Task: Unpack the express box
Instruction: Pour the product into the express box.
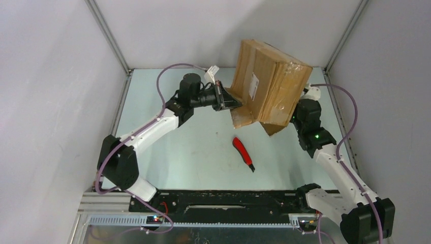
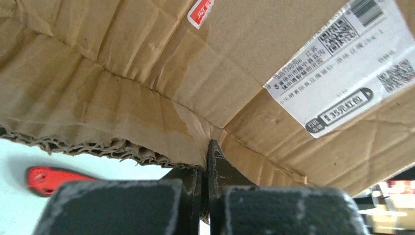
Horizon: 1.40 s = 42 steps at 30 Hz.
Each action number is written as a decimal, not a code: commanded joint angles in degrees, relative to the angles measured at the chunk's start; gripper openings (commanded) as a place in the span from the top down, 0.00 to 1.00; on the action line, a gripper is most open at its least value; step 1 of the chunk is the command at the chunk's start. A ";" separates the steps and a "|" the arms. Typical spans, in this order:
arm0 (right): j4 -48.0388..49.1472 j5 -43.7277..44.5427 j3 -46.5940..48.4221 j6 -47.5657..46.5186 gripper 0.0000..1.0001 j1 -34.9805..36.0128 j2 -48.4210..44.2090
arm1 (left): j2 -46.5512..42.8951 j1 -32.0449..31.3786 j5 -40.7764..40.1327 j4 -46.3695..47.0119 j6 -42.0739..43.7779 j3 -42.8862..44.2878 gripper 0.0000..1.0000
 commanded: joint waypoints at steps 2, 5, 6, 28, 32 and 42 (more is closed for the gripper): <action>12.47 -1.64 5.62 -7.60 0.01 5.21 -0.97 | -3.88 -5.98 -2.07 -11.89 24.83 -0.26 1.00; 11.87 -1.69 6.78 -9.49 0.02 6.87 -0.94 | -3.11 -6.28 -3.36 -9.89 25.75 -1.79 1.00; 12.89 -0.57 6.32 -10.70 0.01 8.30 -1.61 | -3.91 -6.66 -5.69 -8.34 26.88 -3.37 1.00; 5.40 -2.07 9.05 -10.29 0.00 9.20 -2.16 | -8.35 -5.15 -23.33 -12.35 16.66 1.75 1.00; 2.08 -2.52 10.60 -8.42 0.01 9.19 -2.19 | -14.19 -4.30 -32.31 -19.60 21.60 2.64 1.00; -3.89 -5.92 11.73 -3.89 0.01 4.97 -1.67 | -25.20 2.75 -44.58 -32.97 28.13 10.75 1.00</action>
